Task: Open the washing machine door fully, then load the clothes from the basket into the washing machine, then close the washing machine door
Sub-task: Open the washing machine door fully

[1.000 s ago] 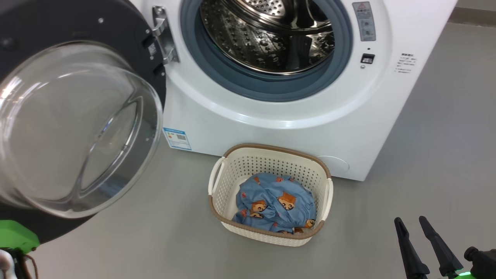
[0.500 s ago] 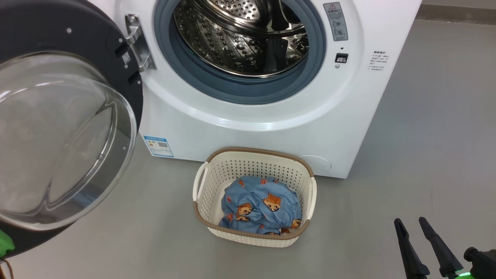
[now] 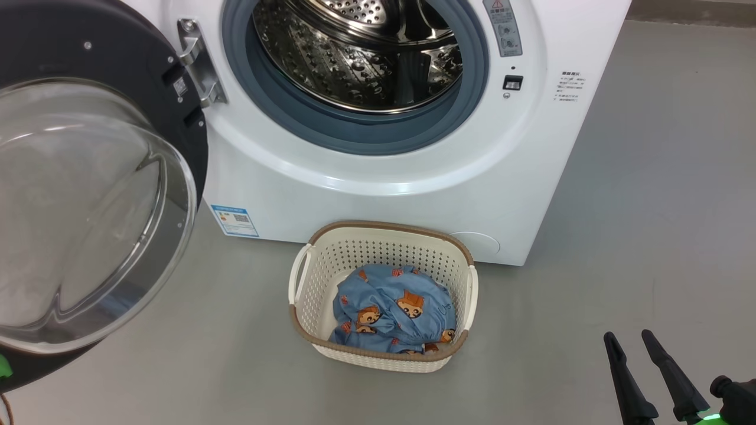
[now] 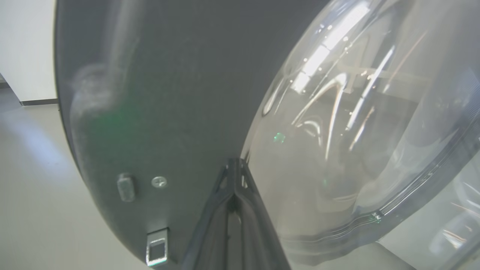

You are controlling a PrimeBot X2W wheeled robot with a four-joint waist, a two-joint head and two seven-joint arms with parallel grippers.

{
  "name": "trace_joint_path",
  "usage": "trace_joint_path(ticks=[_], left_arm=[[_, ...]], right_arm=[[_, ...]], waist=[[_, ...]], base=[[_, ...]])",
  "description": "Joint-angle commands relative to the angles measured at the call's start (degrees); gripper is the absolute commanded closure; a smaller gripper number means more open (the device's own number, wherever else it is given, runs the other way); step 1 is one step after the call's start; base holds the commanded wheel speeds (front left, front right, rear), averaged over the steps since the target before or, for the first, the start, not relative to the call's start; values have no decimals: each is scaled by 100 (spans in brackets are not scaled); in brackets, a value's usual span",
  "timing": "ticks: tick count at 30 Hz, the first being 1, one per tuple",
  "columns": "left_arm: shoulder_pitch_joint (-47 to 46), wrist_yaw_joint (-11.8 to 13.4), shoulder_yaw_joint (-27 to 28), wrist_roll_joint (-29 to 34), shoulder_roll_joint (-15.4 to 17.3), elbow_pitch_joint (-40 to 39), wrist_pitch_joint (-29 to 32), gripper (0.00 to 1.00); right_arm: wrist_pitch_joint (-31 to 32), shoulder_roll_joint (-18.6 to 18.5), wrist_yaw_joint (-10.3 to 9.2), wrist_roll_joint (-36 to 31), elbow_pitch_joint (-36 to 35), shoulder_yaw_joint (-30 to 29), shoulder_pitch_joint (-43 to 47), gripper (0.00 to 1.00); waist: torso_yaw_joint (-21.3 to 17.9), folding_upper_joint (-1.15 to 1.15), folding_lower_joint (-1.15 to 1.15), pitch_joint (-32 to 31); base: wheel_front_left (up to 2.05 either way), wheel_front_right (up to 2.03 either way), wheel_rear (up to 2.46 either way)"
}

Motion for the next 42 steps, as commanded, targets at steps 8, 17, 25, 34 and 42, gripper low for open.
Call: trace_joint_path(ticks=[8, 17, 25, 34, 42], left_arm=[[-187, -105, 222, 252, 39, -621, -37, 100], [116, -461, 154, 188, -456, -1721, -37, 100], [546, -805, -197, 104, -925, -2887, -19, 9], [1266, -828, -830, 318, -1291, -4386, 281, 0], [1936, -1010, -1651, 326, -1487, -4797, 488, 0]], right_arm=[[-69, 23, 9, 23, -98, 116, -51, 0], [-69, 96, 9, 10, -86, 116, -85, 0], [-69, 123, 9, -1, -95, 143, -155, 0], [-69, 160, 9, -31, -118, 136, -185, 0], [-69, 183, 9, -36, -120, 135, -252, 0]], waist=[[247, 0, 0, -108], [390, 0, 0, -199], [316, 0, 0, -209], [-48, 0, 0, -210], [-406, 0, 0, -206]], base=[[0, 0, 0], [0, 0, 0], [0, 0, 0], [0, 0, 0], [0, 0, 0]])
